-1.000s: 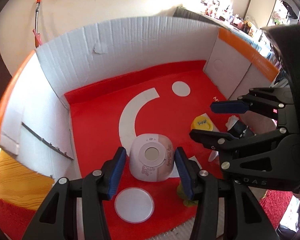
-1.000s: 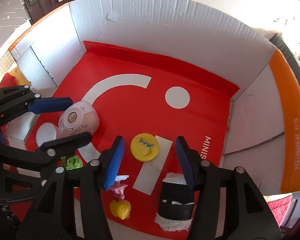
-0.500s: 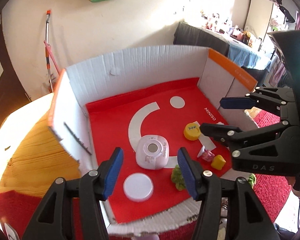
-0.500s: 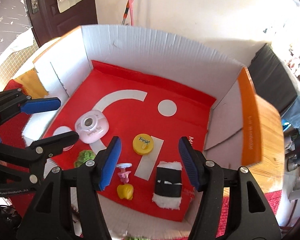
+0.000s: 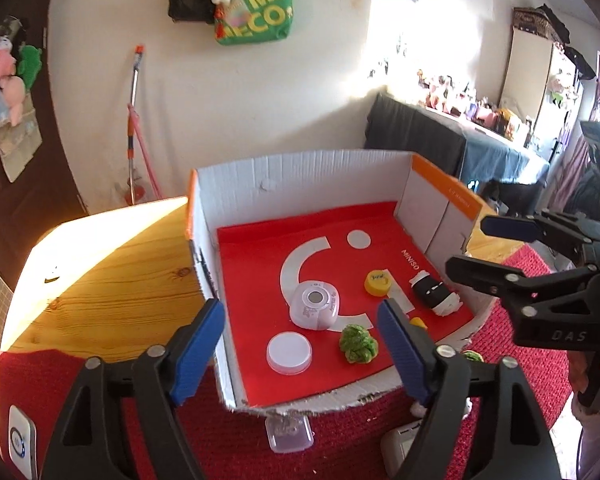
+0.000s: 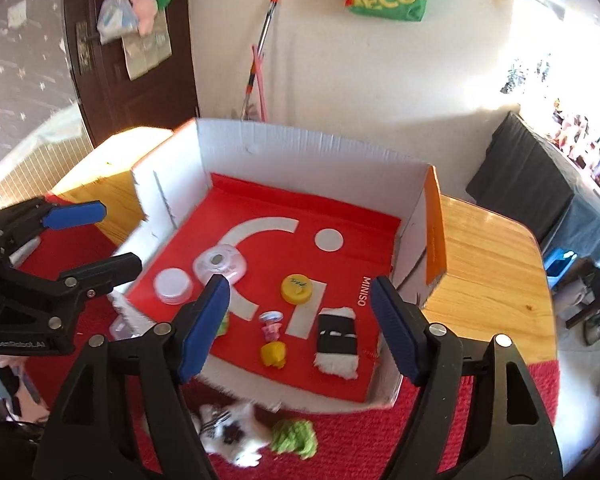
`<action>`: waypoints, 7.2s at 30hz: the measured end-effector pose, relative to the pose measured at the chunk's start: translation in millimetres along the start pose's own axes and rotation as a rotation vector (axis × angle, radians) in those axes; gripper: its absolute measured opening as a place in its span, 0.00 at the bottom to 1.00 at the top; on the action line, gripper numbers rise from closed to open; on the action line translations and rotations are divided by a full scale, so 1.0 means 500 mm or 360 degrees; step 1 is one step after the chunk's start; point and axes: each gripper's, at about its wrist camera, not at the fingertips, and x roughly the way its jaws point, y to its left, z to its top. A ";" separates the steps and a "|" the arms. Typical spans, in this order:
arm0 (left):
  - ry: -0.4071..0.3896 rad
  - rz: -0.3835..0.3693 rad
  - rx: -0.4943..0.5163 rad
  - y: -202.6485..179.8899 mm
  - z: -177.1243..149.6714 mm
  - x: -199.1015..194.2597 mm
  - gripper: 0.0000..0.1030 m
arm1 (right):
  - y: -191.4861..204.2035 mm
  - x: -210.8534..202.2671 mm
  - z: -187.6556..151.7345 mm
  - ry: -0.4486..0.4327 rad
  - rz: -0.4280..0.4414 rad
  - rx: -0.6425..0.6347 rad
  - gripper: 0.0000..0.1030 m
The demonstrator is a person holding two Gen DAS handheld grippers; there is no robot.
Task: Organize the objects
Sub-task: 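Withdraw both grippers from the box toward the remaining items, then grasp the clear square plastic case with the left gripper while the right grasps the green yarn ball, then carry the clear case with the left gripper into the box while the right carries the yarn ball in, then open the right gripper to drop the yarn ball while the left lowers the clear case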
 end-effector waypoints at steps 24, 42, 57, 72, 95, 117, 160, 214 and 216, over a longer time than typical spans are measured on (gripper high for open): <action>-0.0135 0.0052 -0.0132 -0.025 -0.132 -0.090 0.96 | 0.027 -0.124 -0.141 -0.0300 0.0005 0.0155 0.90; 0.0186 -0.0017 -0.0260 -0.007 -0.230 0.016 0.96 | -0.013 -0.009 -0.243 -0.0056 0.0001 0.0344 0.90; 0.0235 0.0032 -0.0259 0.023 -0.216 0.056 0.92 | -0.039 0.022 -0.239 0.0021 -0.0056 0.0377 0.90; 0.0249 0.0039 -0.0141 0.019 -0.199 0.091 0.70 | -0.058 0.067 -0.232 0.0106 -0.0068 0.0394 0.81; 0.0202 -0.0029 -0.0046 -0.012 -0.209 0.071 0.35 | -0.029 0.063 -0.239 0.0117 0.0116 0.0369 0.31; 0.0098 -0.0013 -0.0010 -0.023 -0.201 0.009 0.35 | -0.026 0.011 -0.231 0.0042 0.0110 0.0362 0.31; 0.0230 0.0050 0.0049 0.014 -0.004 0.102 0.35 | -0.020 0.027 0.002 -0.0026 -0.0041 -0.0011 0.31; 0.0560 0.0334 -0.0108 0.001 0.083 0.297 0.35 | -0.024 0.311 0.078 0.0548 -0.0374 -0.0205 0.31; 0.0576 0.0337 -0.0108 -0.005 0.083 0.308 0.35 | -0.022 0.319 0.080 0.0566 -0.0387 -0.0212 0.31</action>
